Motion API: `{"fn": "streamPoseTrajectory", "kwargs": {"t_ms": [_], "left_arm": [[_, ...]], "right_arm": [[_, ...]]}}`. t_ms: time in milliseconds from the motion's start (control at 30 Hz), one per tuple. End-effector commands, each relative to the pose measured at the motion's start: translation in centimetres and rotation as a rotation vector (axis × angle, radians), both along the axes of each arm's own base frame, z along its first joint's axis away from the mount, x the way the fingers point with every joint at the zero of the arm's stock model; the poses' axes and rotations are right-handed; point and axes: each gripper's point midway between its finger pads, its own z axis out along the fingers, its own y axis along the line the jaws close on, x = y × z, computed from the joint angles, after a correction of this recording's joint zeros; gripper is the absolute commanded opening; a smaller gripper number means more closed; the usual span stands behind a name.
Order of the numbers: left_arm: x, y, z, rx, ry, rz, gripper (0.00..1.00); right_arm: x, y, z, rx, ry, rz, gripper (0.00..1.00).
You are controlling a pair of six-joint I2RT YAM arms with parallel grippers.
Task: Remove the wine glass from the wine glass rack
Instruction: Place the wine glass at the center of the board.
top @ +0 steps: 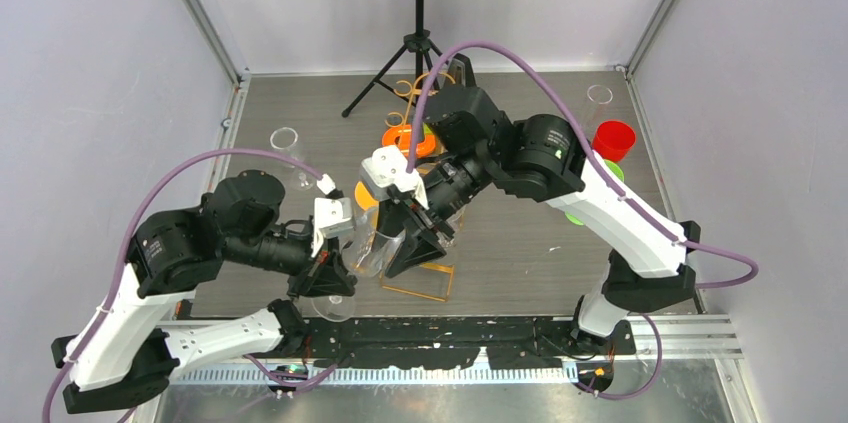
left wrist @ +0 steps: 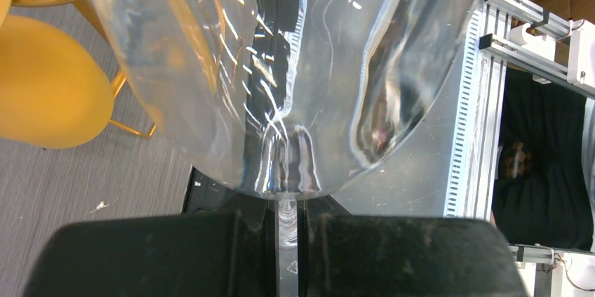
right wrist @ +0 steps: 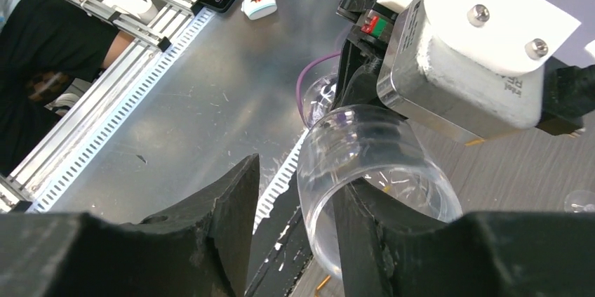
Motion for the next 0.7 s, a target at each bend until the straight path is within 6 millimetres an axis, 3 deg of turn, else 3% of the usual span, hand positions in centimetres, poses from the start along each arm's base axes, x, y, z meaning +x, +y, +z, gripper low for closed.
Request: {"fn": "streamPoseTrajectory", "kwargs": {"t_ms": [0,167,300,400,600,667], "left_arm": [[0.3,-0.7,2.3,-0.103,-0.08,-0.019,0.0],[0.4,-0.4,2.3,-0.107,-0.094,-0.007,0.0],[0.5,-0.4,2.4,-0.111,-0.101,-0.003,0.0],[0.6,-0.5,2.4,-0.112,-0.1,0.002,0.0],[1.0,-0.6,2.2,-0.099,-0.1,0.017,0.01],[1.1,-0.5,2.1,-0.094,-0.104,0.027,0.12]], "right_arm": [[-1.0,-0.2,0.4,0.003,0.019,0.027,0.46],[-1.1,-0.2,0.5,0.001,0.014,0.017,0.24],[-1.3,-0.3,0.6,0.004,0.018,0.01,0.18],[-1.3,-0.3,0.6,0.01,0.022,-0.003,0.07],[-1.2,-0.3,1.9,0.069,0.041,-0.053,0.06],[-1.2,-0.5,2.6,0.09,0.046,-0.071,0.06]]}}
